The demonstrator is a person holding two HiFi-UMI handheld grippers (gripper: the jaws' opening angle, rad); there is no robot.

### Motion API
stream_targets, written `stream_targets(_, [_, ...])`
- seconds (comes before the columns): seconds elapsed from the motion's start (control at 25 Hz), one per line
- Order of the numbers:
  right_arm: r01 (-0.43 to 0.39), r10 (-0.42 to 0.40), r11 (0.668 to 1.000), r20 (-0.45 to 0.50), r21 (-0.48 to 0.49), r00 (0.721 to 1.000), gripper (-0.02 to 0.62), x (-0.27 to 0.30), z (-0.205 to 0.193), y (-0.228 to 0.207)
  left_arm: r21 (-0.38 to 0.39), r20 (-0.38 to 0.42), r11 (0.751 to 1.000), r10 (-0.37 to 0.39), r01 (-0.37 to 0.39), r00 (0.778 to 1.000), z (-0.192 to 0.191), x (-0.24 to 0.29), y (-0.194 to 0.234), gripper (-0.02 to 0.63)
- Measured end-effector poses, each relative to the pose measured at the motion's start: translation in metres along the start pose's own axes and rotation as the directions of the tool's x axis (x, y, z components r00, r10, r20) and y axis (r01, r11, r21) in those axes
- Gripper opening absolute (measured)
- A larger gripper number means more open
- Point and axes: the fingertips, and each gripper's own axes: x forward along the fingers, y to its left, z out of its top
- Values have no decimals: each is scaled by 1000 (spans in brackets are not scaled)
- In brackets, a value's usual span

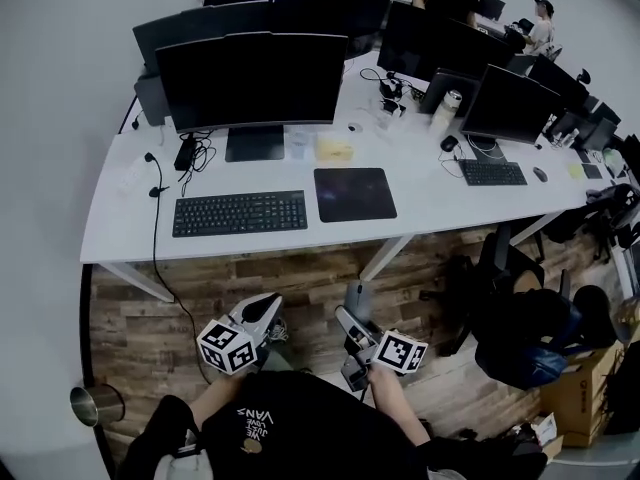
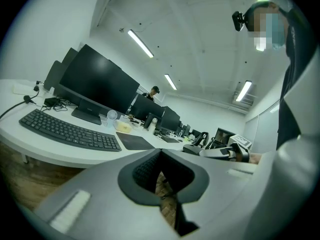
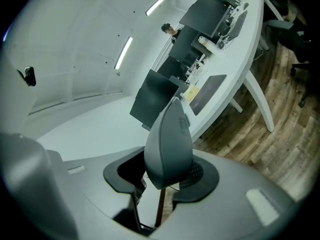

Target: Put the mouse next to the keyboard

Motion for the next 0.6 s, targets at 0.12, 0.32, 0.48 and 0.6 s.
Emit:
stream_targets(0.12, [12, -12, 1000, 18, 2, 1000, 170, 6, 13, -4, -15, 4, 1000, -9, 9, 1000, 7, 18, 13, 2])
stream_targets(0.32, [30, -30, 1000, 42, -4, 999, 170, 23, 42, -13, -4, 25, 999, -35, 35, 999, 29, 46, 31, 2])
stream_targets(0.48, [45, -45, 999, 55, 4, 997, 170, 48, 64, -20, -15, 14, 1000, -25, 25, 1000, 41, 63, 57, 2])
stream_targets(0.6, [46, -46, 999, 60, 9, 997, 170, 71, 78, -21, -6, 0, 999, -34, 34, 999, 54, 77, 73, 2])
